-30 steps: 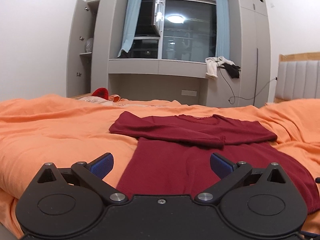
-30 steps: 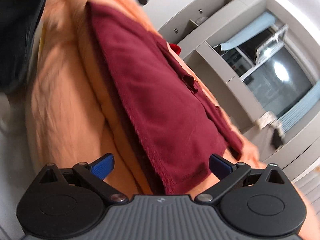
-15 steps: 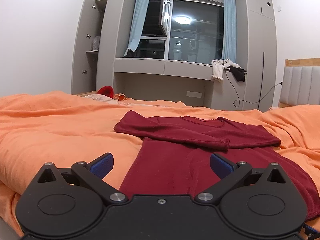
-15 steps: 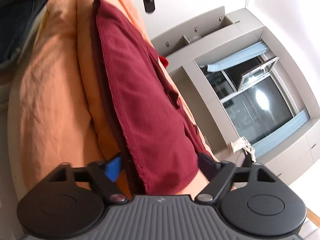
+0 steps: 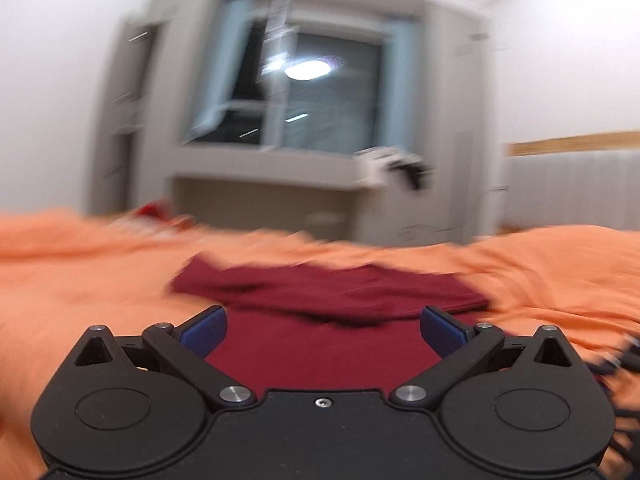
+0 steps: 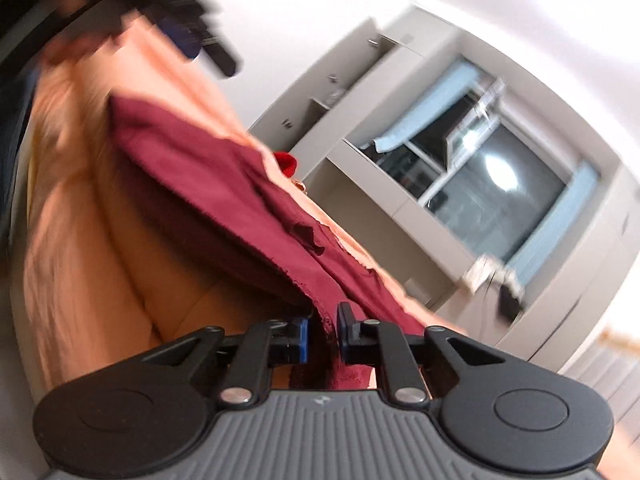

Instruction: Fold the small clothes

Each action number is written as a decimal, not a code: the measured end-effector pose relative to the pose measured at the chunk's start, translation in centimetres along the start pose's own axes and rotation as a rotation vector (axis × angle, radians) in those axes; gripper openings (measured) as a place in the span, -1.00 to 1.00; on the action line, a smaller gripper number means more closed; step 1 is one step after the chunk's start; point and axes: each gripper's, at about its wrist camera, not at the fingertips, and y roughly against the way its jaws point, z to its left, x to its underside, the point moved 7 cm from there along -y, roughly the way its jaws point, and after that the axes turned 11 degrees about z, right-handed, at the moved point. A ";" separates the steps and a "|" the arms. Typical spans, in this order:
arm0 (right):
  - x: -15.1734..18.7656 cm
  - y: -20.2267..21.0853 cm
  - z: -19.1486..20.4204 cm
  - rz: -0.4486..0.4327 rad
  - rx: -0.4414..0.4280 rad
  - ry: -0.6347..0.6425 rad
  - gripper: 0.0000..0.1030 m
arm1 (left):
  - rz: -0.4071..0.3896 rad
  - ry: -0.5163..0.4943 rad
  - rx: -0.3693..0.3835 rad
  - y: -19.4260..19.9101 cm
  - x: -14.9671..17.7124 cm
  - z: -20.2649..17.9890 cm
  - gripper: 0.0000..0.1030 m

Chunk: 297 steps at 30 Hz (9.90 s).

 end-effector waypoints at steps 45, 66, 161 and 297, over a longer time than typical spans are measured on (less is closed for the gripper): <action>0.3 0.6 -7.6 0.040 -0.093 -0.422 -0.81 | 0.216 -0.227 -0.577 -2.3 4.7 -1.5 0.08; -0.7 1.8 -6.3 0.006 0.091 -0.260 -0.80 | 0.062 -0.218 -0.556 0.4 3.0 -0.9 -0.87; 0.6 -25.2 -18.6 0.324 0.133 -0.339 0.99 | 0.428 0.056 -0.417 -23.9 -4.0 10.9 0.22; -5.2 -14.0 -6.5 0.188 -0.154 -0.473 1.00 | 0.425 0.530 0.016 -17.5 0.8 8.0 0.99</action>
